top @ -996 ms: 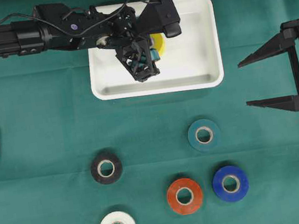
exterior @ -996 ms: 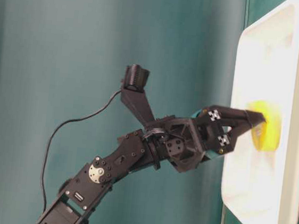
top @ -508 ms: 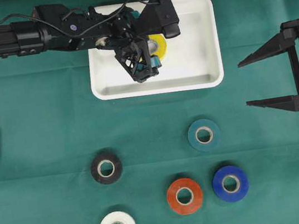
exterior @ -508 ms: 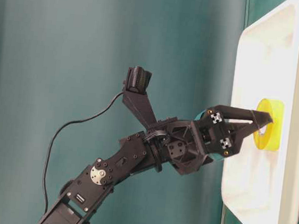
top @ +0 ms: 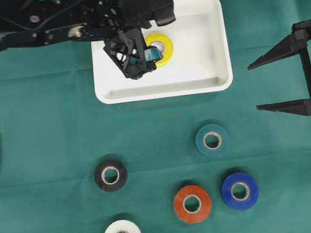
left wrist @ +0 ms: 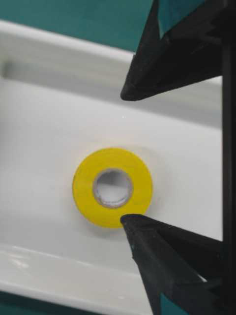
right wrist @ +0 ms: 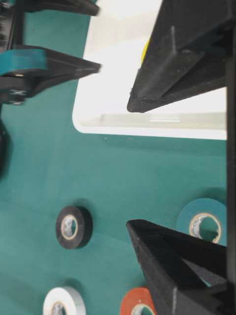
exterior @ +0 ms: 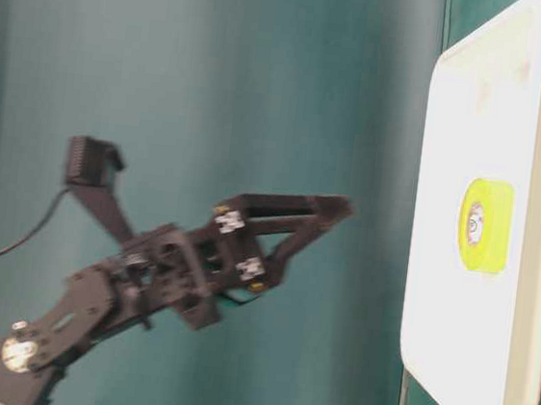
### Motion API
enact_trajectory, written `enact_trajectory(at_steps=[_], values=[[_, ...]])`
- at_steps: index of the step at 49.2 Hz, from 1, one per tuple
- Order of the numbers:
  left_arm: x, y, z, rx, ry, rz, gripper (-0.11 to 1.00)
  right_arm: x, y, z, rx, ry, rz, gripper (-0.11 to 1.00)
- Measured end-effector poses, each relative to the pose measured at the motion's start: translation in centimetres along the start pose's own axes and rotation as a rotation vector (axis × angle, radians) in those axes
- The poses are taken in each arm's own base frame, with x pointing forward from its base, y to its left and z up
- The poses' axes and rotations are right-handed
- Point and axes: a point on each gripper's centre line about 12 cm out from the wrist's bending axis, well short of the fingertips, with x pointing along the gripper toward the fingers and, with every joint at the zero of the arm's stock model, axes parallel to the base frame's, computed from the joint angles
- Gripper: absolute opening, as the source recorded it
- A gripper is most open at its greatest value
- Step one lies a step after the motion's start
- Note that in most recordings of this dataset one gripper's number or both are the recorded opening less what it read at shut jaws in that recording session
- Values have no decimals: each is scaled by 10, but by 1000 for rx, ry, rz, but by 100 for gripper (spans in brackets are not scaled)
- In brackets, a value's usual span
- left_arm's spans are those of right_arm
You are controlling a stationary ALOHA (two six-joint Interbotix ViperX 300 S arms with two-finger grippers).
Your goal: Pick up the tape from a random location and place it into the white case.
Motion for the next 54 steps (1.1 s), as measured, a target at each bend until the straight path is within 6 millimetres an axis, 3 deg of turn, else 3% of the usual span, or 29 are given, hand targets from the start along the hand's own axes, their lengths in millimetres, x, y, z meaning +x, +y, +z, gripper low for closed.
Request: enact_trajectory(at_steps=[10, 23, 30, 42, 54], values=[[-24, -1, 9, 3, -20, -1, 95, 0, 0, 0, 0, 0, -1, 90], [-28, -3, 10, 8, -28, -4, 95, 0, 0, 0, 0, 0, 0, 90], [-31, -24, 11, 43, -30, -33, 95, 0, 0, 0, 2, 0, 0, 90], [-46, -90, 8, 169, -63, -132, 95, 0, 0, -1, 2, 3, 0, 90], [-62, -90, 1, 167, -117, -136, 95, 0, 0, 0, 1, 0, 1, 90]])
